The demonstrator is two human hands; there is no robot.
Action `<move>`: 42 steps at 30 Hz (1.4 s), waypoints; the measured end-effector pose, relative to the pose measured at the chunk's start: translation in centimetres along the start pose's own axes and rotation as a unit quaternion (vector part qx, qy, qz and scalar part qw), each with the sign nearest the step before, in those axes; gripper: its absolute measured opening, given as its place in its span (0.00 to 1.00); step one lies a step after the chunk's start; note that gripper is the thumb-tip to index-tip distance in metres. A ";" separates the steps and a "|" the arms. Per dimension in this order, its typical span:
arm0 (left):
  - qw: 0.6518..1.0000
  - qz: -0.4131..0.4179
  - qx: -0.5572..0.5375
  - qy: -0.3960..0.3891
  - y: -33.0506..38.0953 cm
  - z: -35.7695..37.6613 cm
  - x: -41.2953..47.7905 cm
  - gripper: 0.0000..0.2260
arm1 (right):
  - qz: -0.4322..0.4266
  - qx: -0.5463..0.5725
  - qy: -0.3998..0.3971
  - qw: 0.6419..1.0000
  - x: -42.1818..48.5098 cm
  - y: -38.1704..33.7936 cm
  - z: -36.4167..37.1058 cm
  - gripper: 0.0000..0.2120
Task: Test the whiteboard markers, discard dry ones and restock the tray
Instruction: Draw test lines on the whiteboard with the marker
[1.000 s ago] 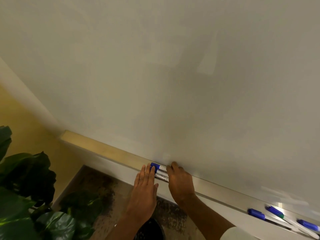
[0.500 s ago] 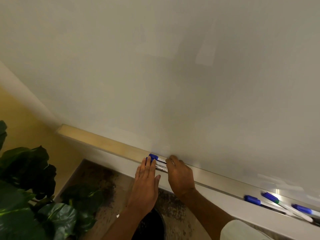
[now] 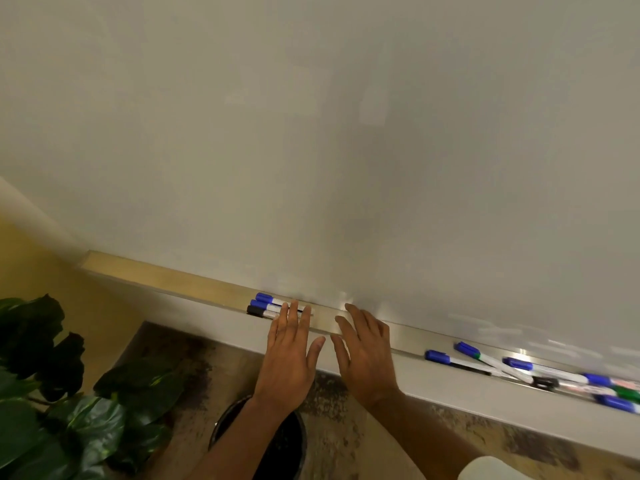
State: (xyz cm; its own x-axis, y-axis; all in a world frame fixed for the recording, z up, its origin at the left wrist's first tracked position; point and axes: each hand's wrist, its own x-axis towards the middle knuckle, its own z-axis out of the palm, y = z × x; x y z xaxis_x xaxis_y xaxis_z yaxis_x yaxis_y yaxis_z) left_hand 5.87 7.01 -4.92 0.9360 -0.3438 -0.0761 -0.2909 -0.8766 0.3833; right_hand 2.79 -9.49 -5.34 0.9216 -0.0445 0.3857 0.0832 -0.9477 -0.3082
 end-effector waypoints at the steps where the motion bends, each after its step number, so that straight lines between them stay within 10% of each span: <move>1: 1.000 0.007 0.000 0.000 0.8 0.2 -0.1 0.39 | 0.006 0.000 -0.005 1.000 -0.5 0.7 -0.6 0.19; 42: 0.980 0.077 0.027 -0.181 17.5 10.7 0.3 0.38 | 0.070 -0.078 -0.136 0.985 -7.7 19.8 -5.6 0.25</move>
State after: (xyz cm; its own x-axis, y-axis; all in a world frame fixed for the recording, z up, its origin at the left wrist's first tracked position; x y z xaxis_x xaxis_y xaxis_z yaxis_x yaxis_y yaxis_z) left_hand -1.09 -11.99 -8.07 0.7519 -0.5611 -0.3461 -0.4419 -0.8185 0.3670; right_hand -4.76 -29.68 -9.50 0.9892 -0.1114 0.0948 -0.0912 -0.9764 -0.1958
